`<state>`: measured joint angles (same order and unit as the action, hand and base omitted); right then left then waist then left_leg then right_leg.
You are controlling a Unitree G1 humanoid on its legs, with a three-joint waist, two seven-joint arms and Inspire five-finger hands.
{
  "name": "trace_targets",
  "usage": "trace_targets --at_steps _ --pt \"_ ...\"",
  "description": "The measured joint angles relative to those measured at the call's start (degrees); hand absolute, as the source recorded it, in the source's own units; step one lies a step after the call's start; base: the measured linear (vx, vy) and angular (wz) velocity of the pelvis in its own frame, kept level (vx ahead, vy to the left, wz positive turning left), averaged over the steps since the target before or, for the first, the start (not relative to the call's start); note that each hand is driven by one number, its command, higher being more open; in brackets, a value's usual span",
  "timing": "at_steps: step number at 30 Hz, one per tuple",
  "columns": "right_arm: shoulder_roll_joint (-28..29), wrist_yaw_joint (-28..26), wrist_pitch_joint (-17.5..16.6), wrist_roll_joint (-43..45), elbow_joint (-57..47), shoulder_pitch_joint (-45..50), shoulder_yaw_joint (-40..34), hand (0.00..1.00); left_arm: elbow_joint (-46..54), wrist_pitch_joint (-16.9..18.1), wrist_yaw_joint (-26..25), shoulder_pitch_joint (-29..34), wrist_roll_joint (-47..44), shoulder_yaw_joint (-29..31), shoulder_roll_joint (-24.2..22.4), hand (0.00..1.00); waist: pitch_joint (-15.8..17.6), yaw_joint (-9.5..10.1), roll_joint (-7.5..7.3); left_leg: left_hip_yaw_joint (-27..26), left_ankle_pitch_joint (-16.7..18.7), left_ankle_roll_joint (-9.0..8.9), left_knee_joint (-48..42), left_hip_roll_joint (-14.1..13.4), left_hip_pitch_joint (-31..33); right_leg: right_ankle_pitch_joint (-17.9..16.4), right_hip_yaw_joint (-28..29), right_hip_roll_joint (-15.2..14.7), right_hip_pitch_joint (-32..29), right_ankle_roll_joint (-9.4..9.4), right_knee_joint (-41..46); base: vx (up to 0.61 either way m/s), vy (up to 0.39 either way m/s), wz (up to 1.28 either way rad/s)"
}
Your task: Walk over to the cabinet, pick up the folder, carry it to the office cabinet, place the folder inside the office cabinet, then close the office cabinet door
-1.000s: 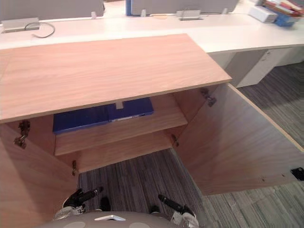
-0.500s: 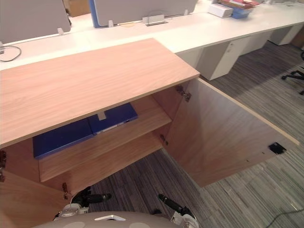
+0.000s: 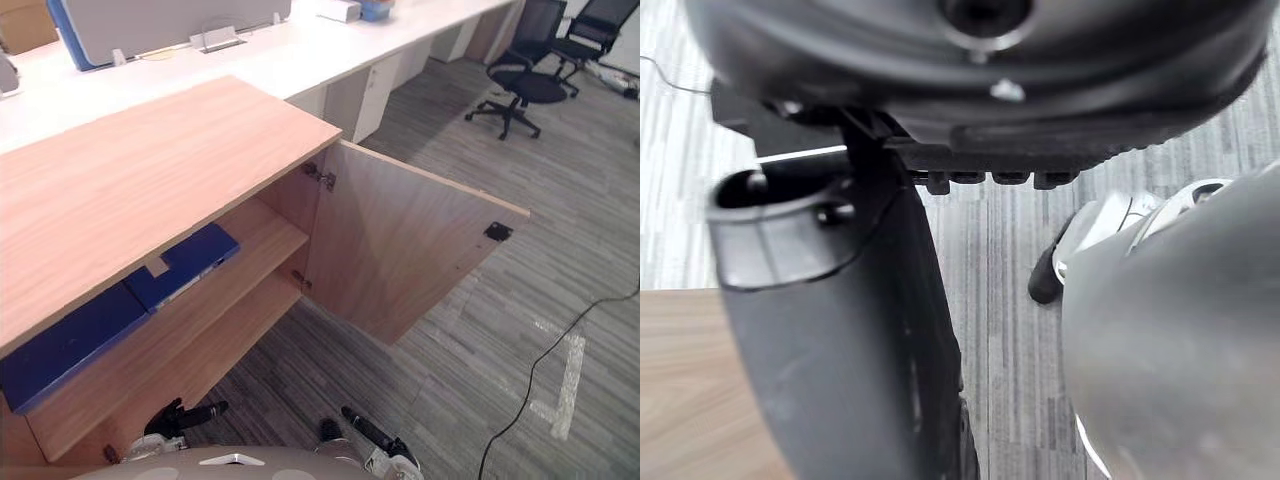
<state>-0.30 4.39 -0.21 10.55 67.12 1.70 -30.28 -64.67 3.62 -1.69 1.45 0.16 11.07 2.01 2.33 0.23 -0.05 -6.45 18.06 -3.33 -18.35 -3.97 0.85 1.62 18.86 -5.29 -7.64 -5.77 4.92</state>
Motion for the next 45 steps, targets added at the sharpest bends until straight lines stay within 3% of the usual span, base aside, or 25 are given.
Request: trace_targets --at_steps 2,5,9,13,14,15,16,18,19,21,25,29,30,34,37,45 --pt "-0.6 0.0 0.1 -0.7 -0.6 0.4 0.0 1.00 0.0 0.0 -0.2 0.0 -0.1 -0.6 -1.3 1.00 -0.5 -0.34 1.86 0.6 -1.4 0.16 3.4 0.2 -2.2 0.1 -1.3 0.0 0.3 -0.01 0.1 0.15 -0.024 0.03" --pt "-1.3 0.1 0.2 -1.0 -1.1 0.8 0.7 1.00 0.2 0.2 -0.2 0.1 -0.2 0.4 -2.9 1.00 -0.2 -0.10 3.04 1.3 -1.9 0.36 6.1 -0.1 -5.6 0.0 -3.1 0.5 2.0 -0.01 0.5 0.11 -0.029 -0.08" --pt "-1.3 0.1 0.2 -0.8 -1.8 1.2 2.5 1.00 0.1 0.8 0.0 0.0 -0.2 3.7 -4.0 1.00 0.2 -0.02 2.55 -0.7 -2.0 0.42 6.6 0.2 -7.7 0.0 -3.2 0.7 2.0 -0.03 2.1 -0.01 -0.009 -0.29" --pt "-1.0 0.0 -0.2 -0.8 -2.3 1.1 6.9 1.00 0.2 1.2 0.4 -0.4 -0.2 7.7 -3.5 1.00 1.6 0.57 0.39 -5.0 -1.0 0.80 4.9 0.8 -8.4 0.0 -3.7 0.7 0.5 -0.07 3.8 -0.10 -0.012 -0.50" --pt "-1.0 0.0 -0.2 -0.7 -2.6 1.1 7.5 1.00 0.2 1.2 0.5 -0.7 -0.2 7.9 -3.4 1.00 2.0 0.86 0.61 -5.8 -0.5 0.85 4.1 0.2 -8.3 0.1 -5.4 0.5 0.2 -0.17 4.2 -0.20 -0.061 -0.65" --pt "-1.1 0.0 -0.2 -0.8 -3.2 1.1 8.4 1.00 0.5 1.2 0.5 -0.8 -0.3 8.0 -3.2 1.00 2.8 1.33 0.30 -7.8 0.4 1.02 2.6 -0.5 -8.0 -0.6 -11.1 -0.3 -0.5 0.85 4.4 -0.21 -0.068 -0.60" --pt "-1.1 -0.1 -0.1 -0.7 -4.3 1.2 8.3 1.00 1.0 1.2 0.5 -0.8 -0.3 8.1 -3.3 1.00 2.9 1.06 1.19 -9.0 0.3 1.01 2.5 -1.1 -7.7 -3.0 -19.9 -3.2 -1.6 3.89 6.2 -0.16 -0.050 -0.55" --pt "-1.2 -0.1 -0.2 -0.8 -5.4 1.5 8.4 1.00 1.2 1.2 0.5 -0.1 -0.5 8.3 -3.3 1.00 3.1 0.97 1.39 -10.5 0.0 0.54 2.7 -2.7 -8.4 -4.7 -30.2 -7.0 -3.1 6.82 13.7 -0.01 -0.036 -0.39" --pt "-1.0 -0.1 -0.2 -0.9 -5.5 2.0 8.2 1.00 1.8 1.2 0.6 0.4 -0.9 9.1 -3.2 1.00 2.9 1.11 0.59 -11.2 -0.2 -0.10 3.4 -3.0 -9.7 -4.8 -33.6 -8.7 -2.1 7.19 17.2 0.08 -0.072 -0.36" --pt "-0.3 -0.2 -0.1 -1.1 -5.6 2.3 7.2 1.00 2.1 1.3 0.6 0.7 -1.8 10.6 -3.3 1.00 2.8 1.26 -0.44 -11.5 -0.1 -1.21 4.0 -3.0 -11.4 -5.0 -35.9 -8.0 -0.1 4.39 15.5 0.08 -0.108 -0.39" --pt "0.0 -0.2 0.1 -1.1 -4.8 1.8 -0.9 1.00 -0.2 1.0 1.1 1.4 -1.2 11.8 -3.2 1.00 2.2 1.05 1.05 -8.3 -0.6 -0.35 8.0 -2.6 -11.4 -2.1 -34.6 -3.8 0.0 3.08 9.6 0.02 -0.086 -0.38" --pt "-0.5 -0.2 0.9 -1.2 -2.2 0.7 -2.8 1.00 -0.3 0.9 0.9 1.9 -1.3 10.3 -1.4 1.00 2.1 1.01 -0.36 -7.4 -0.7 -0.15 8.9 -2.3 -10.2 0.5 -33.5 -1.9 -0.1 2.67 3.8 -0.03 0.006 -0.31" --pt "-0.6 -0.2 1.0 -1.2 -1.7 0.8 -2.8 1.00 -0.2 0.9 0.9 1.9 -1.3 9.4 -1.1 1.00 1.8 1.02 -0.14 -7.8 -0.8 -0.22 9.1 -2.3 -9.8 1.5 -33.6 -1.6 -0.1 2.69 1.9 -0.01 0.030 -0.24" --pt "-1.4 -0.2 1.2 -1.4 0.9 0.5 -2.5 1.00 -0.1 0.9 0.8 1.7 -1.3 5.7 0.5 1.00 1.6 0.87 -0.76 -8.7 -2.2 -1.27 9.8 -2.0 -9.1 8.4 -33.7 0.0 2.9 1.68 -9.1 0.10 0.039 -0.30" --pt "-2.7 -0.5 1.2 -1.4 2.0 0.1 -0.7 1.00 -1.2 0.8 0.5 1.3 -1.2 4.2 0.6 1.00 1.6 0.75 0.17 -7.0 -2.6 -0.83 7.5 -1.2 -8.9 8.6 -31.5 -0.2 3.0 1.74 -9.5 0.09 0.037 -0.38" --pt "-2.8 -1.3 0.6 0.5 2.9 -0.3 -1.3 1.00 -2.3 0.8 0.2 1.1 -1.9 2.7 0.7 1.00 1.2 -0.61 0.73 -4.2 -3.0 -1.17 5.9 -0.3 -10.1 8.4 -31.1 -0.8 4.7 1.88 -9.5 0.06 0.041 -0.07"
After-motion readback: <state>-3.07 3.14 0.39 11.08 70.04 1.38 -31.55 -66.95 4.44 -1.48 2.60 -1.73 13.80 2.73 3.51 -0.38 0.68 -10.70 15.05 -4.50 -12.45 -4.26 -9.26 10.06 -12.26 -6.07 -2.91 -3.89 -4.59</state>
